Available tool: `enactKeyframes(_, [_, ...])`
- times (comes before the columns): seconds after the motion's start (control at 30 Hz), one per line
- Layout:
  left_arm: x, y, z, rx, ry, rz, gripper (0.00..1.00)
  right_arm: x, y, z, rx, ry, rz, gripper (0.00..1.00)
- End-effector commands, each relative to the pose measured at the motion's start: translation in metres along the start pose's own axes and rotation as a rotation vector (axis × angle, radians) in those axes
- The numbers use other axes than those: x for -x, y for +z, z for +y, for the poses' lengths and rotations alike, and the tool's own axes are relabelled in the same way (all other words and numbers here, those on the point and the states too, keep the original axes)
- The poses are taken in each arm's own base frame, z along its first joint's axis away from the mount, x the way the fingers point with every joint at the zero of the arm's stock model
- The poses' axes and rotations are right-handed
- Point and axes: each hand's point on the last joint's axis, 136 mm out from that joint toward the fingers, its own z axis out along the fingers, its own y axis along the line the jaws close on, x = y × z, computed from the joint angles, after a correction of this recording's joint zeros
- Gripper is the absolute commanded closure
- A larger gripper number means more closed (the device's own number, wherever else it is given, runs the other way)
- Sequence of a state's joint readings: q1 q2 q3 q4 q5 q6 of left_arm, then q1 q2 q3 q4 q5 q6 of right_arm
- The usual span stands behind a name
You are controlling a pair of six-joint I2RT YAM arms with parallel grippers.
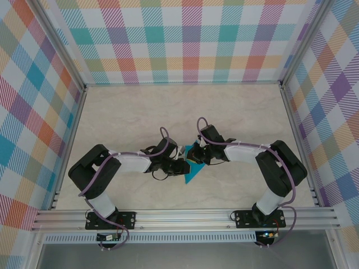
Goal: Fold a paper plane with a square sheet of paper (pick it up from the middle)
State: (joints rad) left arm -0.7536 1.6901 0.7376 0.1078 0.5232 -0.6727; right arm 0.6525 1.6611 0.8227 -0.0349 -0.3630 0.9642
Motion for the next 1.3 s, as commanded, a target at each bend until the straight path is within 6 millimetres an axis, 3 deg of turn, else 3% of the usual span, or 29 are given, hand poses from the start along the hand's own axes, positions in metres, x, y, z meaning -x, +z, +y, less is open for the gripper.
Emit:
enactKeyframes(0.0, [0.011, -0.009, -0.011, -0.035, 0.000, -0.037, 0.80, -0.001, 0.001, 0.001, -0.004, -0.006, 0.005, 0.89])
enactKeyframes(0.27, [0.009, -0.010, -0.006, -0.033, -0.009, -0.051, 0.96, 0.001, -0.006, 0.002, -0.017, -0.013, -0.013, 0.89])
enactKeyframes(0.63, [0.001, 0.001, 0.009, -0.036, -0.059, -0.023, 0.98, 0.008, -0.045, 0.009, -0.011, -0.038, -0.117, 0.83])
enactKeyframes(0.93, [0.001, 0.005, 0.014, -0.052, -0.098, -0.017, 0.99, 0.002, -0.024, 0.007, 0.017, -0.009, -0.041, 0.83])
enactKeyframes(1.17, [0.001, 0.003, 0.018, -0.054, -0.128, -0.013, 0.99, 0.005, -0.015, 0.024, 0.074, -0.025, -0.007, 0.84])
enactKeyframes(1.27, [0.002, 0.001, 0.018, -0.054, -0.131, -0.018, 0.99, 0.011, -0.014, 0.016, 0.022, -0.002, -0.028, 0.84])
